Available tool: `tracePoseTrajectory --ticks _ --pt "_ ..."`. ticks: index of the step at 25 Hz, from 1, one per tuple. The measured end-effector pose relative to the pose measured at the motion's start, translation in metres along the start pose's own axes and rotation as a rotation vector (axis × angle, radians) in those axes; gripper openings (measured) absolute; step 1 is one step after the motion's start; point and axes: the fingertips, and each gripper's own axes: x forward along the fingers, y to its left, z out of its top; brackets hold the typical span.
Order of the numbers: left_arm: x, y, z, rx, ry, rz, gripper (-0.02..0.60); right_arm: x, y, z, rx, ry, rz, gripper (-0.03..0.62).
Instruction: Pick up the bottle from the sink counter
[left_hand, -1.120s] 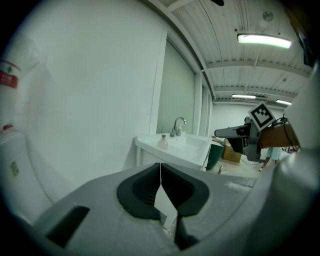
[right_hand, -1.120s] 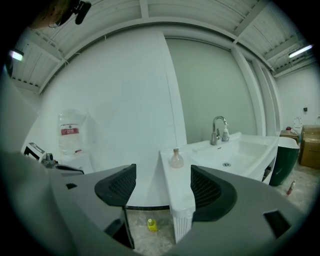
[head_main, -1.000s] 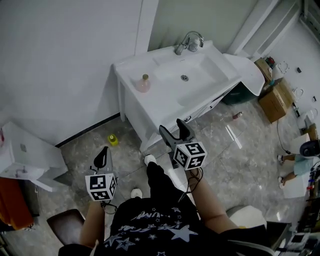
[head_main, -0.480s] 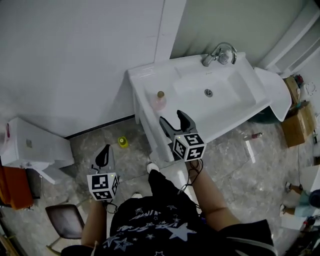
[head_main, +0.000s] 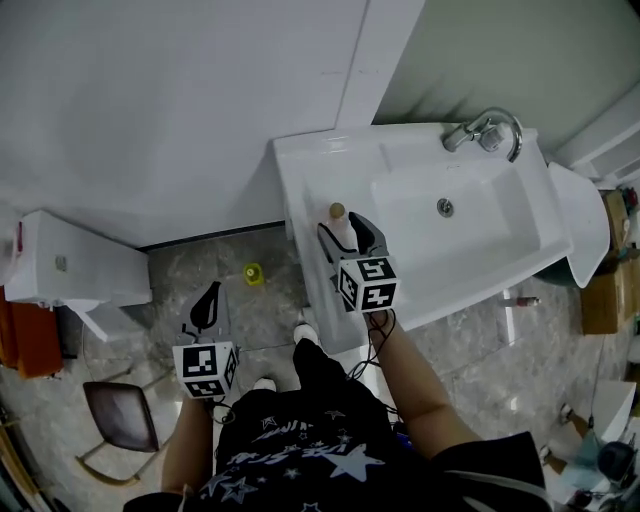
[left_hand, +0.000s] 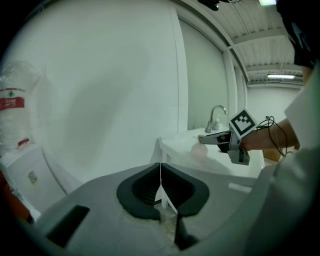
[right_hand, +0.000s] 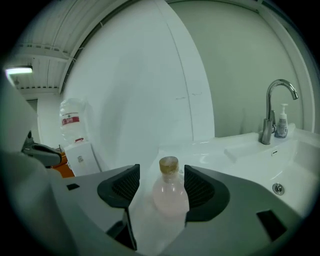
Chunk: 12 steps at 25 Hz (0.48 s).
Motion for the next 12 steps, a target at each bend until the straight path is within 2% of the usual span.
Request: tracePoseTrajectory --ticks 7,12 --pt "0.007 0.005 -0.004 -0.012 0.041 0.056 0.021 0.031 -0.004 -0.003 -0.034 0.021 0.030 0.243" --pt "0.004 0.006 -0.005 -0.017 0.042 0.074 0.021 0.038 -0.010 -0.004 -0.102 0.016 -0.025 0.205"
